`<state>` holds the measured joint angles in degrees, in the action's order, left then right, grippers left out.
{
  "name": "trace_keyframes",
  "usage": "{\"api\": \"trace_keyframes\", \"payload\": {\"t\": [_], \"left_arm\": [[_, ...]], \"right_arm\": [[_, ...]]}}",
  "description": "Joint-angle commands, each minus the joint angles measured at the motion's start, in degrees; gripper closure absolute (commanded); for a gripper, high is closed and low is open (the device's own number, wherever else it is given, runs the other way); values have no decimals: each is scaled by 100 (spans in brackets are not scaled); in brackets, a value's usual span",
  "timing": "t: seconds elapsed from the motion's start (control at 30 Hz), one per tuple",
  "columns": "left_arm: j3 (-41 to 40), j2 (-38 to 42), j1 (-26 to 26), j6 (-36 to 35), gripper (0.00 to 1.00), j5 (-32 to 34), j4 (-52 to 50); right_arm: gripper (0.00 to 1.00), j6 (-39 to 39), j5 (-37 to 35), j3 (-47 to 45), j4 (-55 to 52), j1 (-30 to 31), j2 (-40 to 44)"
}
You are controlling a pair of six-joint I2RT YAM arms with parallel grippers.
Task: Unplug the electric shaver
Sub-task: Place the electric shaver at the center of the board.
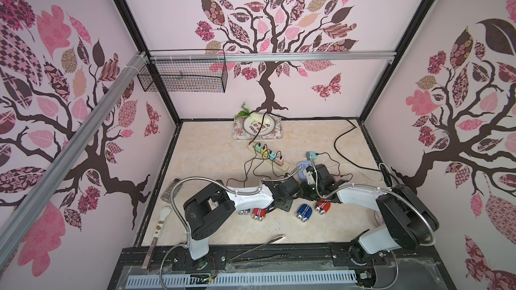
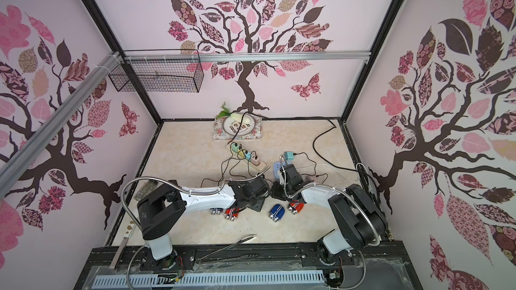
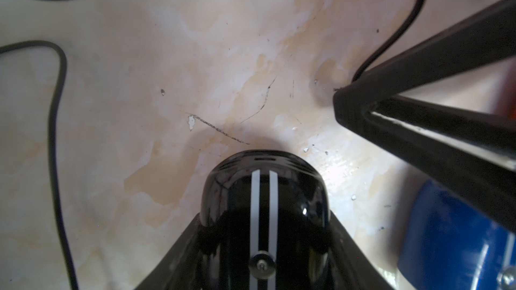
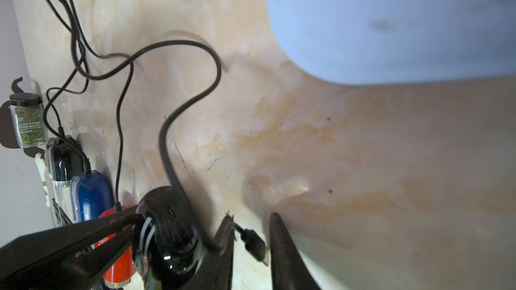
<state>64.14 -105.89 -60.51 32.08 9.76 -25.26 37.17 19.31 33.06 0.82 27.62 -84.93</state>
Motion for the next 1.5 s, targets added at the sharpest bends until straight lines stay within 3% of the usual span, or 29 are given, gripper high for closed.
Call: {"api": "trace_keyframes", "payload": {"t": [0.0, 0.2, 0.33, 0.83, 1.17, 1.47], "left_arm": [[220, -125, 28, -24, 95, -70, 20], [239, -134, 28, -21, 89, -88, -3], [226, -103, 31, 17, 75, -78, -34], [176, 55, 58, 35, 40, -62, -1], [127, 165, 101, 114, 30, 16, -1], [-79, 770, 114, 155, 29, 98, 50]], "right_arm": [[73, -82, -94, 156, -261, -25, 330], [71, -114, -169, 217, -437, -20, 523], [70, -140, -191, 253, -517, -33, 606], [69, -159, -202, 296, -614, -46, 758], [69, -185, -200, 377, -700, -47, 793], [66, -226, -225, 484, -824, -51, 918]]}}
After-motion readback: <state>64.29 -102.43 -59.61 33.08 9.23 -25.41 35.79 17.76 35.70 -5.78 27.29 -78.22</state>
